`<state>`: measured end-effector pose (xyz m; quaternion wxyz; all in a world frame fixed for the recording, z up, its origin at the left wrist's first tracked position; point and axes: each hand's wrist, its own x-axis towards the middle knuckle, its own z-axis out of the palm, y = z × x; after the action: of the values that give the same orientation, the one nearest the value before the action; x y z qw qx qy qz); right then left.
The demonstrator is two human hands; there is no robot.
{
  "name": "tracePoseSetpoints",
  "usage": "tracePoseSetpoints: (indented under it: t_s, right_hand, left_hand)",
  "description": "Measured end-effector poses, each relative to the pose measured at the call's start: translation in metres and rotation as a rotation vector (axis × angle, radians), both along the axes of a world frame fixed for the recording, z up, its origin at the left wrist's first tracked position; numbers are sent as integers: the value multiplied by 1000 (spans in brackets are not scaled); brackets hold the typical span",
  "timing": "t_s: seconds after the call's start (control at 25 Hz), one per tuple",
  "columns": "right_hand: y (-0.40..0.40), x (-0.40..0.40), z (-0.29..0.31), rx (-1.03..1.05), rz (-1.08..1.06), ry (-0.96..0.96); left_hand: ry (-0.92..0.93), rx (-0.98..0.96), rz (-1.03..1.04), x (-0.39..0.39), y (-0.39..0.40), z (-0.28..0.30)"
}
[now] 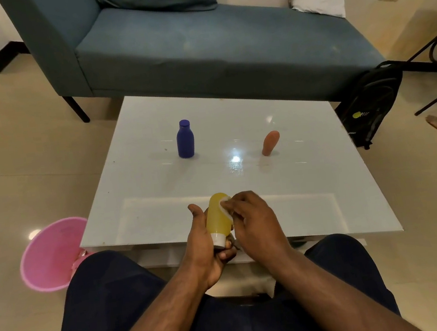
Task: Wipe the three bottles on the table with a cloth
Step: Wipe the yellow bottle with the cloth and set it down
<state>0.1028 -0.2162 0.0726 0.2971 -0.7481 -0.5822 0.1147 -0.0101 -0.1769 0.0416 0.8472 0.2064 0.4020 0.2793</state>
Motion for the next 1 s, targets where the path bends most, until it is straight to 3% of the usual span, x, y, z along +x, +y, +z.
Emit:
tracePoseSetpoints:
  t_s: [0.08, 0.28, 0.44, 0.6, 0.8, 1.0]
  right_hand:
    - [7, -1, 2, -33, -51, 4]
    - [-7, -13, 8, -116, 182, -167]
    - [21, 4, 6, -99, -10, -131]
    - [4, -13, 8, -119, 208, -280]
    - [25, 6, 12, -140, 24, -185]
    - [-1, -10, 15, -159, 280, -281]
  left_hand:
    - [16, 37, -9, 0, 0, 0]
    - [60, 73, -37, -1, 0, -1]
    - [97, 68, -59, 0, -1, -3]
    - [110, 100, -75, -1, -2, -3]
    - [118, 100, -91, 0, -1, -5]
    - [98, 91, -76, -1, -1, -1]
